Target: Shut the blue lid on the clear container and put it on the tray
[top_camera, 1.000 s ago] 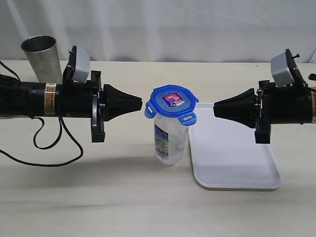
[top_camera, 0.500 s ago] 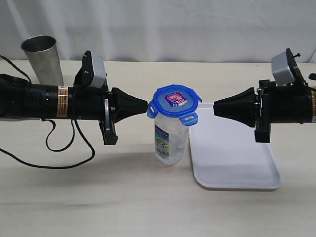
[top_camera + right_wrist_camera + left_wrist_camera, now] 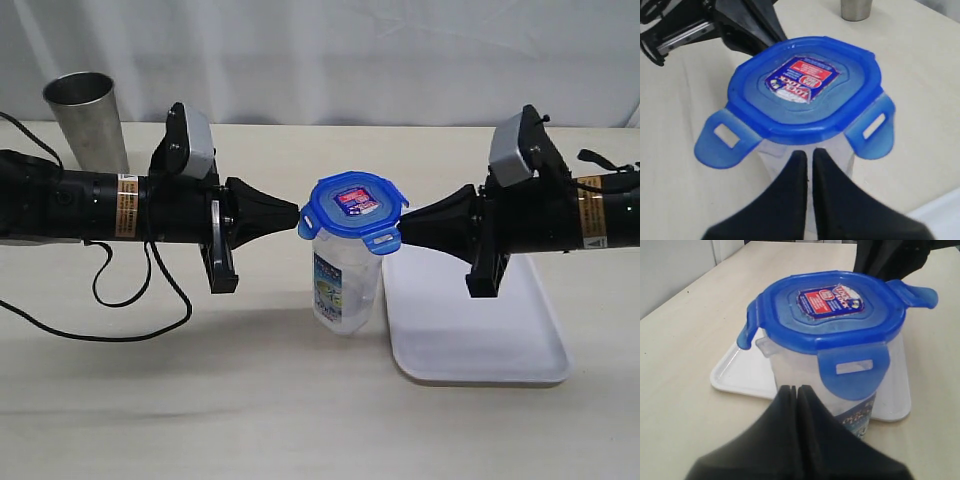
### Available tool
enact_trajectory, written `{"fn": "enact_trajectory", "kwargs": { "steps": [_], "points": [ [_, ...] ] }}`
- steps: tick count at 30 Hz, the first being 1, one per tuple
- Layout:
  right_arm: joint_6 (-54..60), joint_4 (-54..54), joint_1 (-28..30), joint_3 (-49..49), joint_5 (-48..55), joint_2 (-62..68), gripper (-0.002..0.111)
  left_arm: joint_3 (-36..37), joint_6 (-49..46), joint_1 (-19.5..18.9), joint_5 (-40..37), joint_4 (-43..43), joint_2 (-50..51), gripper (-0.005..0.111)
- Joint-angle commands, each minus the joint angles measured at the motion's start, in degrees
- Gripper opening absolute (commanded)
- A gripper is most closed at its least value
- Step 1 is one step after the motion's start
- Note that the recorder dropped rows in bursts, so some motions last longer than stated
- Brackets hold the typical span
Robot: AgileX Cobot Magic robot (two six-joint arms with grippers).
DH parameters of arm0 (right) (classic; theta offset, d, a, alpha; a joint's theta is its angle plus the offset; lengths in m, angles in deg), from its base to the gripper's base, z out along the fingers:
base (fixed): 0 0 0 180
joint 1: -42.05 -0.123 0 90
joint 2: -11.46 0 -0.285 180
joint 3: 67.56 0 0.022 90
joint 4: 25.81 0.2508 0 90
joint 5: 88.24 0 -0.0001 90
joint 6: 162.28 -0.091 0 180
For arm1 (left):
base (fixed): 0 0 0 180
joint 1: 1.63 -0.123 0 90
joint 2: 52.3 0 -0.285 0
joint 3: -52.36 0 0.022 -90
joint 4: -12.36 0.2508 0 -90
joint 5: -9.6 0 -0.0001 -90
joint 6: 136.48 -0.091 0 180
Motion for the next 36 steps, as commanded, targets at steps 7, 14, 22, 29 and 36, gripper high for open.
{"fn": "enact_trajectory", "kwargs": {
  "steps": [7,14,22,29,36],
  "points": [
    [4.35,7.08,-0.13,0.23,3.14,0.02,0.004,0.01,-0.06,0.29,2.36,-0.18,-0.63,0.000],
    [4.14,6.97,-0.13,0.23,4.48,0.02,0.004,0.01,-0.06,0.29,2.63,-0.19,-0.63,0.000],
    [4.14,6.97,-0.13,0.23,4.48,0.02,0.004,0.01,0.17,0.29,4.46,0.21,-0.63,0.000],
    [4.14,6.97,-0.13,0.23,4.48,-0.13,0.004,0.01,0.78,0.13,4.59,0.91,-0.63,0.000],
    [1.01,6.84,-0.13,0.23,8.78,-5.03,0.004,0.01,1.70,0.13,1.87,1.81,-0.63,0.000]
  ]
}}
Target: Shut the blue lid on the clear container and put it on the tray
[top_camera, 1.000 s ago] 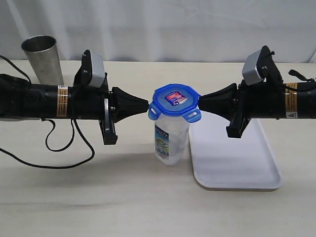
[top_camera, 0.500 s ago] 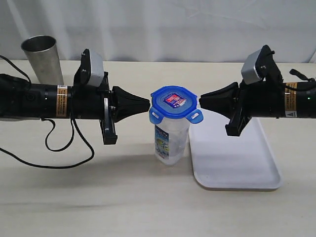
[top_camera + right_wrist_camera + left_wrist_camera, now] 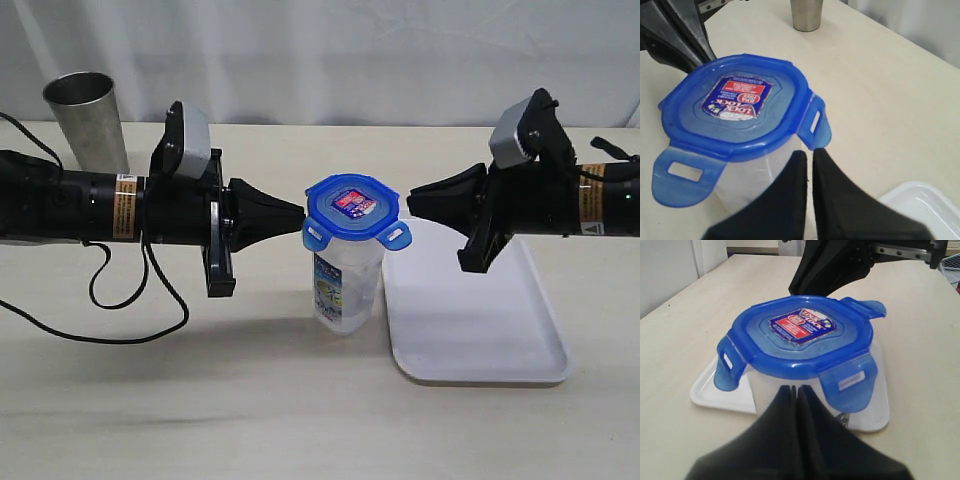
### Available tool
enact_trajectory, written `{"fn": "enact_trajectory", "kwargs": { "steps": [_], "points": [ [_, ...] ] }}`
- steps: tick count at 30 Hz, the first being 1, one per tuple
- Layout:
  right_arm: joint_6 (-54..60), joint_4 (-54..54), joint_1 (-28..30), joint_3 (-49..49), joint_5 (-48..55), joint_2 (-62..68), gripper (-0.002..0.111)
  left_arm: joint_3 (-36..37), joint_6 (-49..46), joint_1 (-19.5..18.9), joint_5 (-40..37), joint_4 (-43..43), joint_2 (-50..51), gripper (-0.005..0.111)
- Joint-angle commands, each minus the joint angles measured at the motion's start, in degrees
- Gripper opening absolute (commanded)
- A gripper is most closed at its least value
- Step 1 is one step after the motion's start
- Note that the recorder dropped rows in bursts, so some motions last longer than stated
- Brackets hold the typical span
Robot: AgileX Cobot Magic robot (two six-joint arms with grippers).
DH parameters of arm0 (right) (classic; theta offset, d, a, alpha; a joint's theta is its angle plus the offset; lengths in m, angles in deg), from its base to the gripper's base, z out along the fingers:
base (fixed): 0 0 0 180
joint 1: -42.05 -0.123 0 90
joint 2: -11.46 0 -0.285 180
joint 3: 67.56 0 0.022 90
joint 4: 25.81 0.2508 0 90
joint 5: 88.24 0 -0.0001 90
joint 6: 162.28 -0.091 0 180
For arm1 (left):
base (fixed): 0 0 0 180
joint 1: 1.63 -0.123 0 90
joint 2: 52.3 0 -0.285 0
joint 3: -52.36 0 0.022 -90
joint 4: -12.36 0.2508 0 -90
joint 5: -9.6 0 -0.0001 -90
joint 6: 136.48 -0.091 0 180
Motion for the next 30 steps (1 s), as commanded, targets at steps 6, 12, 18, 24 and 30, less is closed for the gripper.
{"fn": "enact_trajectory", "kwargs": {
  "steps": [6,12,18,24,30],
  "points": [
    [-10.43,-0.98,-0.64,0.02,-6.26,-11.35,0.004,0.01,0.75,0.13,-7.98,0.29,-0.15,0.000],
    [-14.44,-5.01,-13.83,0.02,9.84,-11.65,0.004,0.01,1.83,0.13,-8.83,0.62,-0.01,0.000],
    [-15.71,-5.56,-17.31,0.14,15.18,-9.55,0.004,0.01,1.83,0.13,-9.06,0.62,-0.01,0.000],
    [-16.08,-7.67,-17.31,0.14,16.03,-8.31,0.004,0.01,1.83,0.13,-9.06,0.62,-0.01,0.000],
    [-16.08,-7.67,-17.31,0.14,16.03,-8.31,0.004,0.01,1.71,0.13,-9.06,0.62,-0.01,0.000]
  ]
}}
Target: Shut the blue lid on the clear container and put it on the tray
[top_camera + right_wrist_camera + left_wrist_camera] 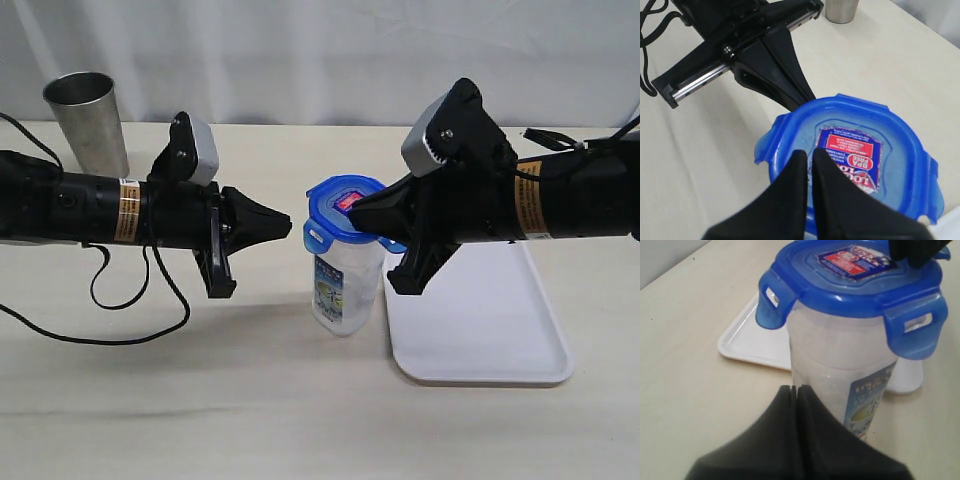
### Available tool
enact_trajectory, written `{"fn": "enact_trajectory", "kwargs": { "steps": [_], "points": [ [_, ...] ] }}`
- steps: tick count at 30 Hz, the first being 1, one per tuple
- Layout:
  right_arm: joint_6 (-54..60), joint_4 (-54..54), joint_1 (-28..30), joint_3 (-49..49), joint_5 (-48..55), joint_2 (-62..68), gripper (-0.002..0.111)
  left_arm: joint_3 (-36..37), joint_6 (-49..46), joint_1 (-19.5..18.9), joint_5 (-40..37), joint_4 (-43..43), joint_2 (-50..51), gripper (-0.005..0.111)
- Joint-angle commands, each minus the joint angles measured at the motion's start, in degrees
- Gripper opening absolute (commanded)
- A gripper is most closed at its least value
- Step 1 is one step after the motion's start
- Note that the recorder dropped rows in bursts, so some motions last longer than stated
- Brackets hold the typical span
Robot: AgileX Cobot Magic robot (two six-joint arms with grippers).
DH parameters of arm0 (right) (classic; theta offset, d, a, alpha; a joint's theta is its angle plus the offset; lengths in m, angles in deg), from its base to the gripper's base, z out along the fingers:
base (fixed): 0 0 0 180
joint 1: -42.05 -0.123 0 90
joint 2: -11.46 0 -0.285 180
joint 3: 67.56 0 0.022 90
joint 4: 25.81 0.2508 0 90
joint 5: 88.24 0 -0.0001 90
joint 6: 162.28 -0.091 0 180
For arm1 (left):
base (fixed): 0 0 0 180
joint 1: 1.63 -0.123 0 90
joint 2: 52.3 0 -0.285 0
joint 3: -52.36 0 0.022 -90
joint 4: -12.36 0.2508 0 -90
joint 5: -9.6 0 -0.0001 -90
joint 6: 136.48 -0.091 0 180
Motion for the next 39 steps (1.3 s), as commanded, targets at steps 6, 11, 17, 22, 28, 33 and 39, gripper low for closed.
{"fn": "enact_trajectory", "kwargs": {
  "steps": [6,11,17,22,28,33,39],
  "points": [
    [-0.31,-1.10,-0.11,0.03,0.57,0.19,0.004,0.01,2.55,0.13,-4.44,0.11,-0.01,0.002],
    [-0.31,-1.10,-0.11,0.03,0.57,0.19,0.004,0.01,0.26,0.13,-6.25,1.53,2.10,0.038],
    [-0.31,-1.10,-0.11,0.03,0.57,0.19,0.004,0.01,-5.72,1.24,0.94,-1.48,6.86,0.094],
    [-0.54,-1.08,-0.11,0.03,0.57,0.19,0.004,0.01,-7.00,2.71,4.75,-6.27,8.86,0.096],
    [-0.54,-1.08,-0.11,0.03,0.57,0.19,0.004,0.01,-9.81,5.81,6.22,-12.85,10.59,0.096],
    [-0.81,-1.08,-0.11,0.03,0.57,0.19,0.004,-0.34,-14.97,8.21,6.41,-17.39,11.80,0.096],
    [-0.81,-1.08,-0.11,0.03,0.57,0.19,0.004,-3.58,-14.66,10.40,5.80,-19.43,12.23,0.096]
  ]
}}
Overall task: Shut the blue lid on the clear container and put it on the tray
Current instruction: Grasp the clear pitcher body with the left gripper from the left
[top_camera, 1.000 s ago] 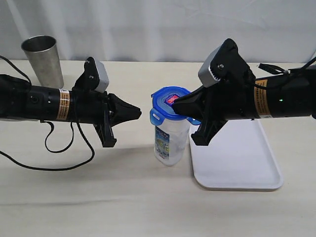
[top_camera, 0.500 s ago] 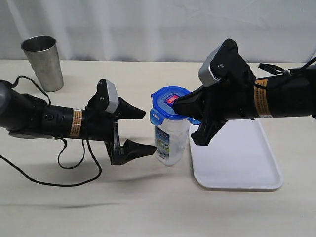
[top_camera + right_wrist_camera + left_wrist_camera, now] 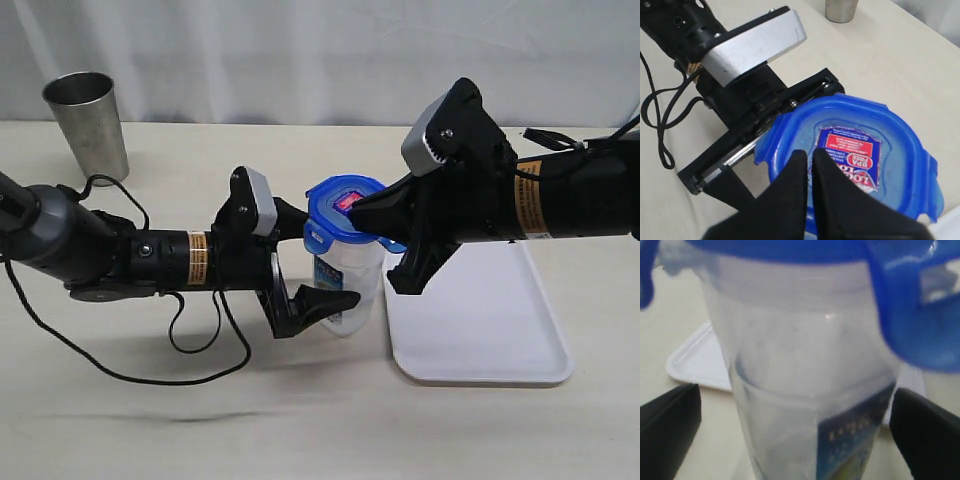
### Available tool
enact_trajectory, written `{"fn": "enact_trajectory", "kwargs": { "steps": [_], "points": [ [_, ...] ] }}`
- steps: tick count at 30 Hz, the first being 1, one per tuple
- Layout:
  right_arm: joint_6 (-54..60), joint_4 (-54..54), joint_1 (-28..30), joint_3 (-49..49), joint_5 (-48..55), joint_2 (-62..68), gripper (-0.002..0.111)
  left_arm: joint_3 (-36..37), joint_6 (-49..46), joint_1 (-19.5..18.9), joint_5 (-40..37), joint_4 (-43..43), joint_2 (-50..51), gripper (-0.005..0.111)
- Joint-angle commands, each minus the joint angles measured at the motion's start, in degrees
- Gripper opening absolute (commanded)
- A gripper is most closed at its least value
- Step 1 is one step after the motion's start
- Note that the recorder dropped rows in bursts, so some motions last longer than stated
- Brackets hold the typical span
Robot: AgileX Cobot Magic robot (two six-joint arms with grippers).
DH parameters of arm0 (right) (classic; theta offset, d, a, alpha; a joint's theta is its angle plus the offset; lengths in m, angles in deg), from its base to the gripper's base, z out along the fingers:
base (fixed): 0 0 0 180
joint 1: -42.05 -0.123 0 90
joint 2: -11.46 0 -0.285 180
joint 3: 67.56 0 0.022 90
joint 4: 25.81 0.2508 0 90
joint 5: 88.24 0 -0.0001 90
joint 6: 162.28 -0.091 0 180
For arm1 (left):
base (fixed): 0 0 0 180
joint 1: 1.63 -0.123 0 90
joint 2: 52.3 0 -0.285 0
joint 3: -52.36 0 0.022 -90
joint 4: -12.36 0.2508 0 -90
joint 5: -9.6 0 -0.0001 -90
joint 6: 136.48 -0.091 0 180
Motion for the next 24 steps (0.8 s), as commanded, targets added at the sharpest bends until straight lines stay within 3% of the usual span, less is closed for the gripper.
{"fn": "enact_trajectory", "kwargs": {
  "steps": [1,5,24],
  "points": [
    [-0.37,-0.74,-0.11,-0.08,0.57,0.19,0.004,-2.84,0.11,1.86,-0.24,-1.82,0.42,0.096],
    [-0.49,-0.74,-0.11,-0.08,0.57,0.19,0.004,-5.02,0.49,2.66,-3.61,-2.65,2.85,0.096],
    [-0.93,-0.74,-0.11,-0.08,0.57,0.19,0.004,-6.12,0.61,2.66,4.14,-4.65,5.95,0.096]
  ]
}}
